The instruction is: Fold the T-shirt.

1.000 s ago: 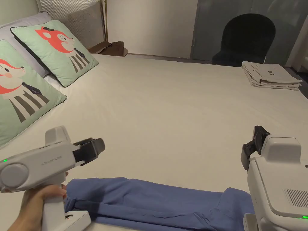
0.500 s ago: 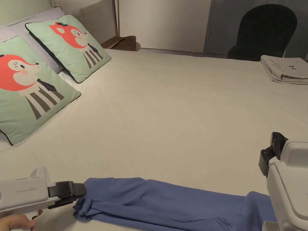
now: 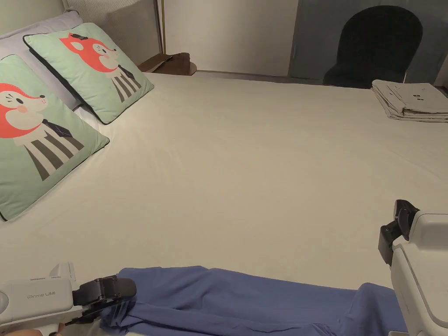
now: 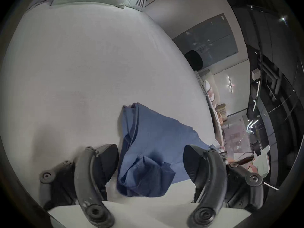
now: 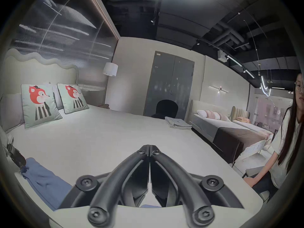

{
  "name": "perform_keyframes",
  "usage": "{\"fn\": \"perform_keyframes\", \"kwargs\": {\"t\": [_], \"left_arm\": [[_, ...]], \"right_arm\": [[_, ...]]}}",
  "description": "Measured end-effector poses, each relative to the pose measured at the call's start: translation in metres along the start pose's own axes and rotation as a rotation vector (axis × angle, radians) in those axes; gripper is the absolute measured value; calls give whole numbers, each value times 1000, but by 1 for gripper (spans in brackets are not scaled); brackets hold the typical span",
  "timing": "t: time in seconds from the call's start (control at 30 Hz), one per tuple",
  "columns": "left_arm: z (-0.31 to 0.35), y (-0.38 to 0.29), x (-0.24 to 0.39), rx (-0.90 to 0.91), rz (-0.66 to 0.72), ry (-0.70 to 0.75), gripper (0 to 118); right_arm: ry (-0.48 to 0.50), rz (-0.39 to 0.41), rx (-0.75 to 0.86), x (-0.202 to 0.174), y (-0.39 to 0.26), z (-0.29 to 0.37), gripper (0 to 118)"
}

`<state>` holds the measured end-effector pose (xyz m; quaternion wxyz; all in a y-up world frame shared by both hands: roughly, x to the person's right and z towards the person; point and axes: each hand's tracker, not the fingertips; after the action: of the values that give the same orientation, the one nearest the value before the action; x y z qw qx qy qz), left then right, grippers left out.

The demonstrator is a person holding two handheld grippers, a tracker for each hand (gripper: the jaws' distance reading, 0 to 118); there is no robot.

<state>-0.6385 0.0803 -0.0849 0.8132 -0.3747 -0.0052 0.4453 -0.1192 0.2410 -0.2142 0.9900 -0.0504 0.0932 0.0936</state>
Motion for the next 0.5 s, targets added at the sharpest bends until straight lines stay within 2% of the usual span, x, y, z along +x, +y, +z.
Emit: {"fn": "perform_keyframes", "kwargs": {"t": [0.07, 0.1, 0.2, 0.23, 0.27, 0.33, 0.5], "left_arm": [[-5, 3, 2, -1, -7, -4, 68], [-9, 5, 3, -4, 0, -5, 57], [-15, 3, 9, 6, -35, 47, 44], [-18, 2, 11, -2, -60, 65, 25], [-19, 1, 11, -10, -69, 69, 17], [-15, 0, 13, 0, -64, 59, 9], [14, 3, 31, 34, -139, 81, 7]], "right_arm": [[-3, 1, 0, 2, 1, 0, 0], [-5, -1, 0, 3, 1, 0, 0], [-11, -6, -3, 5, 0, 0, 0], [-13, -7, -4, 6, 0, 0, 0], [-13, -8, -4, 6, 0, 0, 0], [-14, -10, -7, 7, -1, 1, 0], [-9, -13, -6, 8, 0, 2, 0]]}}
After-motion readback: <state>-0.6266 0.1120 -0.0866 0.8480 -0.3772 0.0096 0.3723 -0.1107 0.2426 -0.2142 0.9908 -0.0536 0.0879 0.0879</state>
